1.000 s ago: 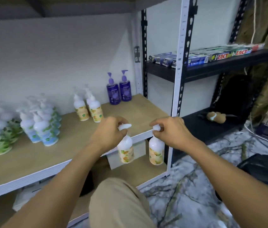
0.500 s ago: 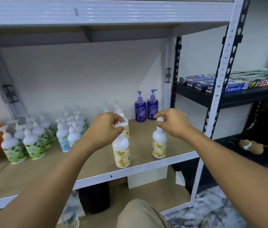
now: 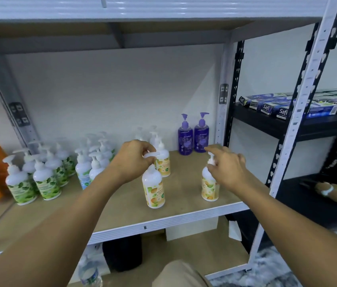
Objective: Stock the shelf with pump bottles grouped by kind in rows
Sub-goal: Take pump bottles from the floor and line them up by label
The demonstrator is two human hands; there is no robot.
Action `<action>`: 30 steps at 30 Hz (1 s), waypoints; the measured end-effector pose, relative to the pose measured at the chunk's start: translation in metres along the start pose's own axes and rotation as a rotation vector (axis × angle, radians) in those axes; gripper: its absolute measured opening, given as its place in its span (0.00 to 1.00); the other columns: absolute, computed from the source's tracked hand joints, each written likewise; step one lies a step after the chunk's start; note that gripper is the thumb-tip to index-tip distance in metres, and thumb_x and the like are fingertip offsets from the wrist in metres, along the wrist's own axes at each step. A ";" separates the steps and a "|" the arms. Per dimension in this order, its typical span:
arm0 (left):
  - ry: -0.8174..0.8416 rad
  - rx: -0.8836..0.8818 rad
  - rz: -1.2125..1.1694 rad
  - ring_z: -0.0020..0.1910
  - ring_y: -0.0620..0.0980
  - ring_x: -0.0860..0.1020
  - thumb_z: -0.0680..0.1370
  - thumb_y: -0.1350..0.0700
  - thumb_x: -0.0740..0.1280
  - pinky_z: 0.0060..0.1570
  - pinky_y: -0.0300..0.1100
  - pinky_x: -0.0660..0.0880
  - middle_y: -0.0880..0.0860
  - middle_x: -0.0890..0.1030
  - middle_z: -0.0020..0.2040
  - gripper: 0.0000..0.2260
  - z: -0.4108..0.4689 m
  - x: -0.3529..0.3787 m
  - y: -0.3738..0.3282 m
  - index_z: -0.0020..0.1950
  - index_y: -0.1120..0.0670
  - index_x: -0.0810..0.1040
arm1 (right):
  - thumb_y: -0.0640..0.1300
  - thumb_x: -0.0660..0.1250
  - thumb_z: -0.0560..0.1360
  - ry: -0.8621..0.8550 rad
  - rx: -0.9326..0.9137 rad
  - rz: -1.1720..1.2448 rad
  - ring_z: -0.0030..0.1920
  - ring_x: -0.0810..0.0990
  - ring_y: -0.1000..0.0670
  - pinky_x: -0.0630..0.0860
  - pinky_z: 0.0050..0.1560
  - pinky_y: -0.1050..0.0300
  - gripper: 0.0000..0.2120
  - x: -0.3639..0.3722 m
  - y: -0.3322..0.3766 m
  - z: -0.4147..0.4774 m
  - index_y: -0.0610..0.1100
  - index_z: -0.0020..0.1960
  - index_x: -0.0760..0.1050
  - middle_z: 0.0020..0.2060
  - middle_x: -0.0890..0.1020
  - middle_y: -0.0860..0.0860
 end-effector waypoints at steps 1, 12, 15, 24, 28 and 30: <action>0.007 -0.005 0.005 0.45 0.44 0.75 0.78 0.54 0.70 0.35 0.27 0.64 0.47 0.80 0.47 0.07 0.003 0.002 0.001 0.55 0.50 0.83 | 0.48 0.68 0.76 -0.008 -0.005 -0.018 0.63 0.76 0.45 0.61 0.68 0.41 0.26 0.000 0.002 -0.006 0.57 0.73 0.69 0.63 0.76 0.50; 0.065 -0.046 0.025 0.50 0.48 0.75 0.79 0.56 0.69 0.48 0.38 0.68 0.49 0.80 0.51 0.09 0.029 0.024 0.021 0.58 0.52 0.83 | 0.53 0.67 0.79 0.146 -0.170 0.087 0.54 0.79 0.47 0.77 0.53 0.49 0.24 0.046 0.032 -0.057 0.53 0.74 0.69 0.57 0.78 0.50; 0.046 -0.064 -0.013 0.52 0.49 0.77 0.79 0.54 0.69 0.48 0.38 0.69 0.50 0.81 0.53 0.08 0.032 0.029 0.030 0.57 0.50 0.83 | 0.55 0.65 0.79 0.212 -0.162 0.050 0.59 0.78 0.47 0.76 0.55 0.51 0.25 0.071 0.037 -0.058 0.53 0.75 0.68 0.62 0.77 0.51; 0.006 -0.136 -0.253 0.54 0.49 0.79 0.78 0.50 0.70 0.53 0.43 0.75 0.50 0.80 0.56 0.21 -0.006 0.056 0.073 0.70 0.50 0.73 | 0.59 0.64 0.78 0.325 -0.143 0.059 0.69 0.72 0.46 0.71 0.66 0.48 0.29 0.140 0.054 -0.046 0.50 0.76 0.65 0.71 0.72 0.50; 0.094 -0.195 -0.058 0.59 0.51 0.77 0.78 0.47 0.69 0.59 0.45 0.73 0.52 0.78 0.63 0.21 -0.055 0.078 0.123 0.70 0.51 0.75 | 0.67 0.62 0.76 0.324 -0.113 0.047 0.74 0.65 0.48 0.62 0.72 0.45 0.33 0.158 0.063 -0.039 0.51 0.75 0.64 0.73 0.70 0.51; 0.123 -0.209 0.001 0.63 0.52 0.76 0.78 0.44 0.69 0.63 0.45 0.71 0.51 0.77 0.66 0.21 -0.081 0.084 0.147 0.69 0.50 0.76 | 0.70 0.61 0.73 0.328 -0.105 0.042 0.74 0.64 0.47 0.60 0.72 0.43 0.35 0.164 0.072 -0.037 0.52 0.74 0.65 0.71 0.71 0.52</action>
Point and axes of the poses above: each hand's wrist, its own z-axis towards the middle knuckle, its own x-axis out of the palm, y = z × x, the point moved 5 cm from there along z, towards the middle knuckle
